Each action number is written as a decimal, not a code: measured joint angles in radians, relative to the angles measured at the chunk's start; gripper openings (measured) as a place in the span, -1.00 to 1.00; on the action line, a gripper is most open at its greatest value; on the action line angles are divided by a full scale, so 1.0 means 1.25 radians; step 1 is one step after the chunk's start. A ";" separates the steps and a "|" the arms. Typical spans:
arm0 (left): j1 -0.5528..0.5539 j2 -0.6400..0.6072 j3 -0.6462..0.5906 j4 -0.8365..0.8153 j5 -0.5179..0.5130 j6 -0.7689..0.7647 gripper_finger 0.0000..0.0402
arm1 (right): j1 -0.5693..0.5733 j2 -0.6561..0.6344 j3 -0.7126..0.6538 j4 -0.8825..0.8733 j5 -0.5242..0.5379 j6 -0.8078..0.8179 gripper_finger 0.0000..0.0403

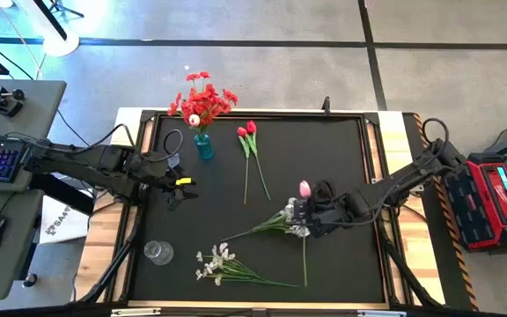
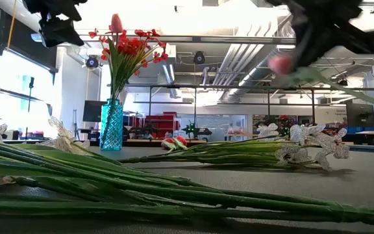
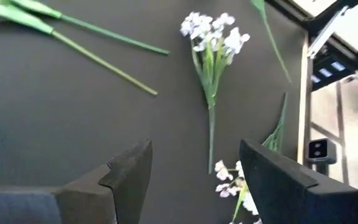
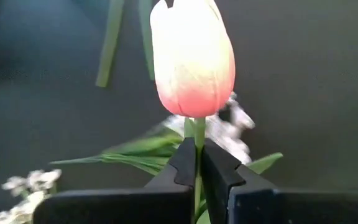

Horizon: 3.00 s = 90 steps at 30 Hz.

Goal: Sort flowers into vase by color
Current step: Put the pink flower into the blue vase

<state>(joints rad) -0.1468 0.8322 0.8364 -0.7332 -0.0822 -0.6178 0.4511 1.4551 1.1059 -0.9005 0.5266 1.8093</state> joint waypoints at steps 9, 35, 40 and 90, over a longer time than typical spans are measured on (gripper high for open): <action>-0.035 0.000 0.000 0.075 0.017 0.004 0.14 | -0.042 -0.001 0.083 0.164 0.077 -0.331 -1.00; -0.141 0.049 0.000 0.425 0.016 0.059 0.14 | -0.209 0.085 0.083 0.808 -0.063 -0.952 -1.00; -0.145 0.069 0.000 0.437 0.015 0.069 0.14 | -0.234 0.089 0.083 0.837 -0.094 -0.954 -1.00; -0.145 0.259 0.001 0.691 -0.172 0.119 0.03 | -0.267 0.089 0.082 1.081 -0.329 -1.128 -1.00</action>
<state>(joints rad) -0.3275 1.1556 0.8373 0.1309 -0.2970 -0.4687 0.1178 1.5669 1.2087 0.4505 0.1151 0.3988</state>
